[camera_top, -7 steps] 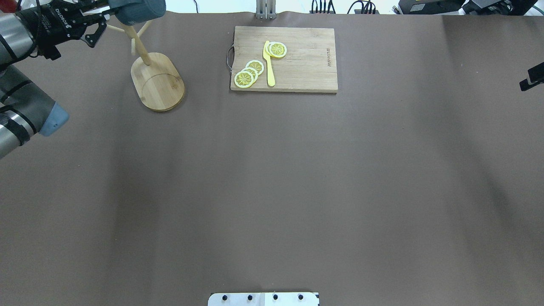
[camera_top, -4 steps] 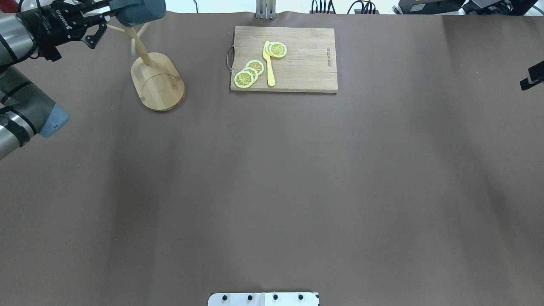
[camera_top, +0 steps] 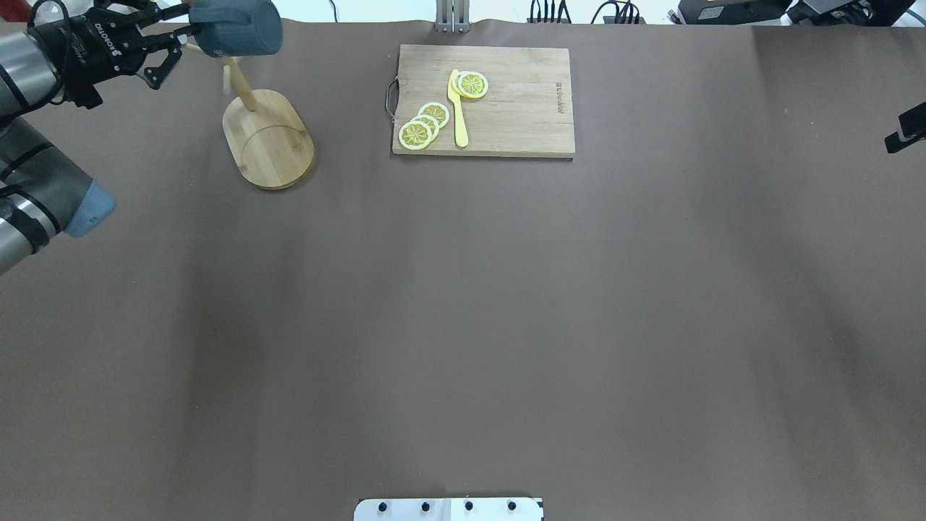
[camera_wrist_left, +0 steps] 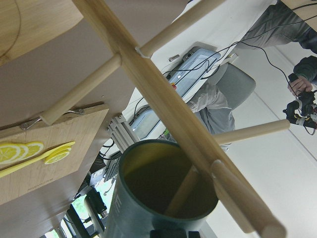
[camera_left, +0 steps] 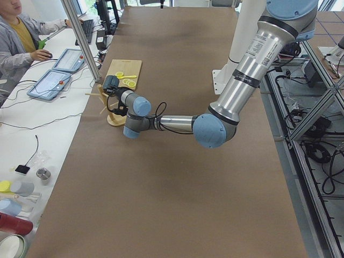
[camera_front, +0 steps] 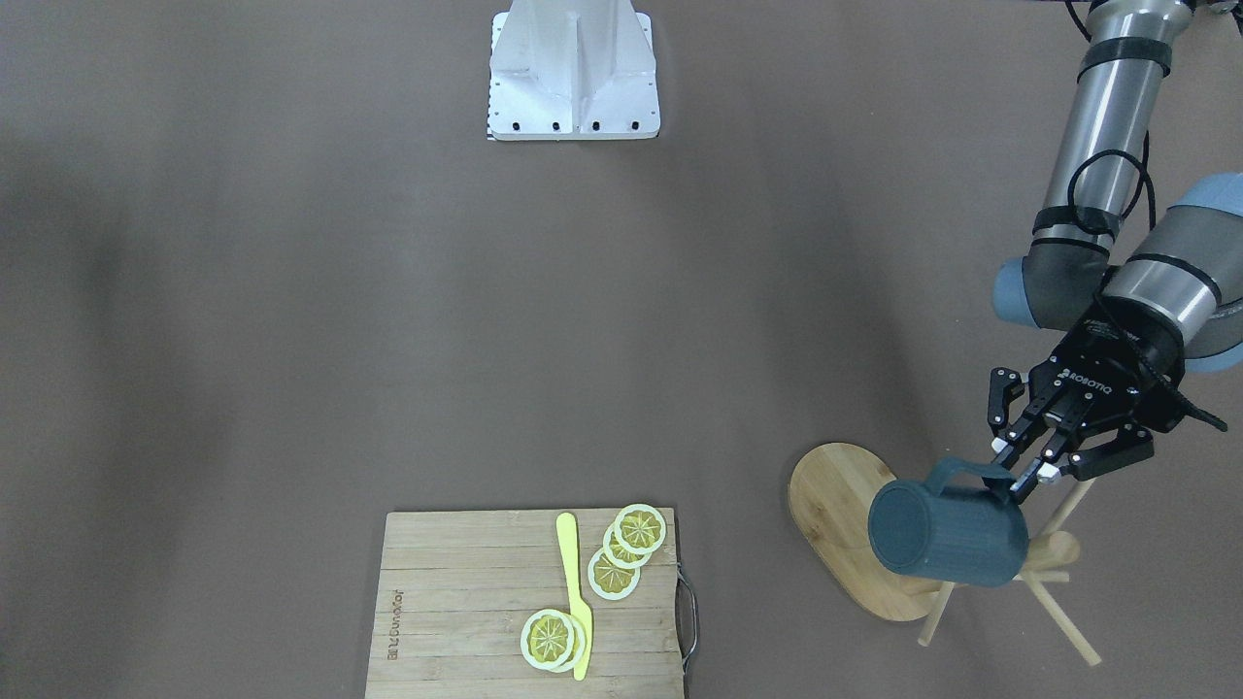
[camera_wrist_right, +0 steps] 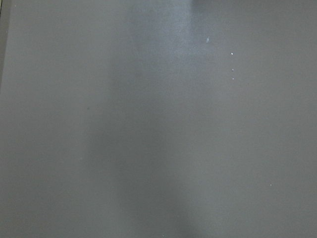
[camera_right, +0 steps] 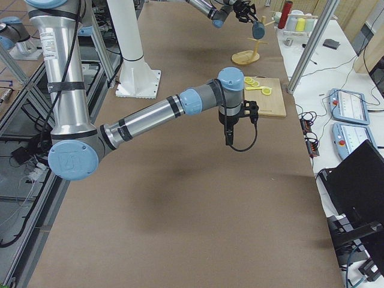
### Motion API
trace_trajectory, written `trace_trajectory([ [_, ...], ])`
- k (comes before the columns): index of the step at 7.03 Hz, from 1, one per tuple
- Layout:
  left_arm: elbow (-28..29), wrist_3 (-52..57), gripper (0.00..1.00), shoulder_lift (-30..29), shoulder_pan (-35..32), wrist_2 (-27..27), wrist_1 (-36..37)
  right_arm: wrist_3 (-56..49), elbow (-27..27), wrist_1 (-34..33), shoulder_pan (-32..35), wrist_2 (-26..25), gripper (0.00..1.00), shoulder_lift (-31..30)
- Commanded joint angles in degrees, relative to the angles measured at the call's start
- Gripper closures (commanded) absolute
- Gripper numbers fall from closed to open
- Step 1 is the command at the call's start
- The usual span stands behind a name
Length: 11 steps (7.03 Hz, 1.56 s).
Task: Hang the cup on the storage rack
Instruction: 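Lower the mug onto the rack peg and open the left gripper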
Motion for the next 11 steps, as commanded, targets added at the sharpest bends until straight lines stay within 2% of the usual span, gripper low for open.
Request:
trace_trajectory([
  [1,0.0,0.8,0.52,0.0,0.1,-0.1,0.0,0.0,-0.1,0.0,-0.1,0.0,0.00,0.0],
  [5,-3.2,1.5,0.45,1.9,0.2,-0.3,-1.6,0.0,-0.1,0.0,-0.2,0.0,0.00,0.3],
  [6,-5.6,2.2,0.38,3.7,0.2,-0.5,-1.7,0.0,-0.1,0.0,-0.3,0.0,0.00,0.3],
  [8,-10.4,12.2,0.37,7.5,0.3,-0.8,-1.8,0.2,-0.1,0.0,-0.4,0.0,0.00,0.3],
  [9,-10.4,16.4,0.37,7.5,0.3,-0.8,-1.8,0.2,-0.1,0.0,-0.4,0.0,0.00,0.3],
  [11,-10.8,34.7,0.37,10.0,0.3,-0.8,-1.8,0.3,-0.1,0.0,-0.4,0.0,0.00,0.3],
])
